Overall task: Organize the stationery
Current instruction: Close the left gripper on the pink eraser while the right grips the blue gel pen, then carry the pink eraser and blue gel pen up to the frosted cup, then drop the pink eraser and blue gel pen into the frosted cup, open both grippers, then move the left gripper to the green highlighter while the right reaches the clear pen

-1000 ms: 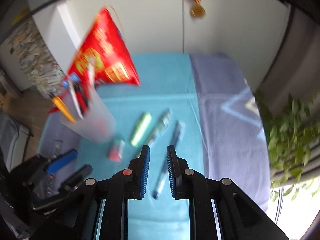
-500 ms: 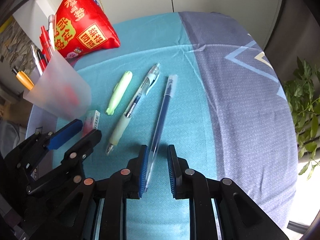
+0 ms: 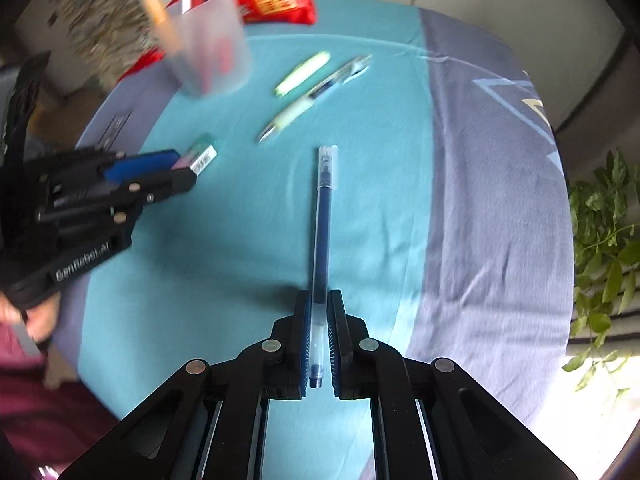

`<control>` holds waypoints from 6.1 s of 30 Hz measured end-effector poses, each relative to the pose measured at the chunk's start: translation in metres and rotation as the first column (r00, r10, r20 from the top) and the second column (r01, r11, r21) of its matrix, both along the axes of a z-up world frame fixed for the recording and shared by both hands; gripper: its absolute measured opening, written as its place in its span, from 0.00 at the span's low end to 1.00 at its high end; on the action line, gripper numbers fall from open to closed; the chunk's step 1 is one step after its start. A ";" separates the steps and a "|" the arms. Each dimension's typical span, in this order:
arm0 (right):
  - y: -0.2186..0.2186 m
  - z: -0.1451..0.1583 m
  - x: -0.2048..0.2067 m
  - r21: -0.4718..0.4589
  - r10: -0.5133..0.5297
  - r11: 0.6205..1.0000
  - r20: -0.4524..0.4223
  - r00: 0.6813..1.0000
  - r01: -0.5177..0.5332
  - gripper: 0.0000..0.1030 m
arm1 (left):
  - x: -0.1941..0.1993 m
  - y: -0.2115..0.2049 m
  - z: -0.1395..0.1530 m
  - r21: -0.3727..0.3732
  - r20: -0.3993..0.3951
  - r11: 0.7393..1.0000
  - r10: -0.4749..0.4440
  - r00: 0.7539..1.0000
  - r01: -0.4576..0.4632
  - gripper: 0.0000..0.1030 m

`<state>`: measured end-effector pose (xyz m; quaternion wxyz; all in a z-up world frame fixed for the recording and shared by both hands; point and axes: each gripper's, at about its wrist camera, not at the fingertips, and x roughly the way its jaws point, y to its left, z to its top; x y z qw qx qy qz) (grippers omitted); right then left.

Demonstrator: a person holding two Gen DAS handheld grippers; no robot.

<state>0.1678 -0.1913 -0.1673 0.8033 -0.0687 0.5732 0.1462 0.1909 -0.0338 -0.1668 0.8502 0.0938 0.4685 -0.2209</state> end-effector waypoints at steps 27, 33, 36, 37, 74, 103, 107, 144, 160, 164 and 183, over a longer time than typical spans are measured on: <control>0.028 0.024 0.075 -0.014 -0.079 0.997 0.119 0.990 0.081 0.13 | 0.017 -0.011 0.012 -0.015 0.040 0.999 0.052 0.998 -0.052 0.17; 0.032 0.067 0.047 -0.012 -0.080 0.996 0.241 0.967 0.085 0.13 | 0.007 0.000 0.042 -0.061 0.115 0.996 0.076 0.990 -0.069 0.17; 0.035 0.080 0.043 -0.015 -0.074 0.997 0.295 0.953 0.082 0.13 | 0.003 0.003 0.052 -0.077 0.145 0.995 0.078 0.986 -0.067 0.17; 0.037 0.084 0.040 -0.018 -0.070 0.997 0.308 0.949 0.079 0.13 | 0.001 0.004 0.055 -0.080 0.155 0.995 0.079 0.985 -0.067 0.17; 0.049 0.170 0.055 0.205 -0.160 0.976 0.467 0.870 0.070 0.12 | 0.088 0.034 0.115 -0.279 0.219 0.941 0.255 0.942 -0.190 0.17; 0.078 0.200 0.110 0.327 -0.231 0.943 0.491 0.840 0.068 0.12 | 0.074 0.070 0.107 -0.359 0.258 0.909 0.313 0.914 -0.211 0.19; 0.084 0.200 0.120 0.335 -0.242 0.939 0.498 0.833 0.072 0.13 | 0.066 0.080 0.107 -0.360 0.254 0.905 0.327 0.910 -0.224 0.21; 0.038 0.104 0.120 0.229 -0.262 0.953 0.297 0.918 0.198 0.36 | 0.028 0.037 0.063 -0.213 0.231 0.965 0.201 0.952 -0.152 0.38; 0.025 0.018 0.140 0.104 -0.324 0.943 0.073 0.943 0.316 0.36 | 0.024 0.024 0.058 -0.180 0.226 0.974 0.176 0.958 -0.137 0.38; 0.026 0.008 0.146 0.078 -0.334 0.941 0.056 0.941 0.329 0.36 | 0.024 0.021 0.055 -0.173 0.220 0.976 0.169 0.961 -0.132 0.38; -0.020 0.013 0.133 0.104 -0.408 0.911 0.070 0.910 0.400 0.11 | 0.050 -0.043 0.042 -0.129 0.174 0.991 0.058 0.983 -0.036 0.37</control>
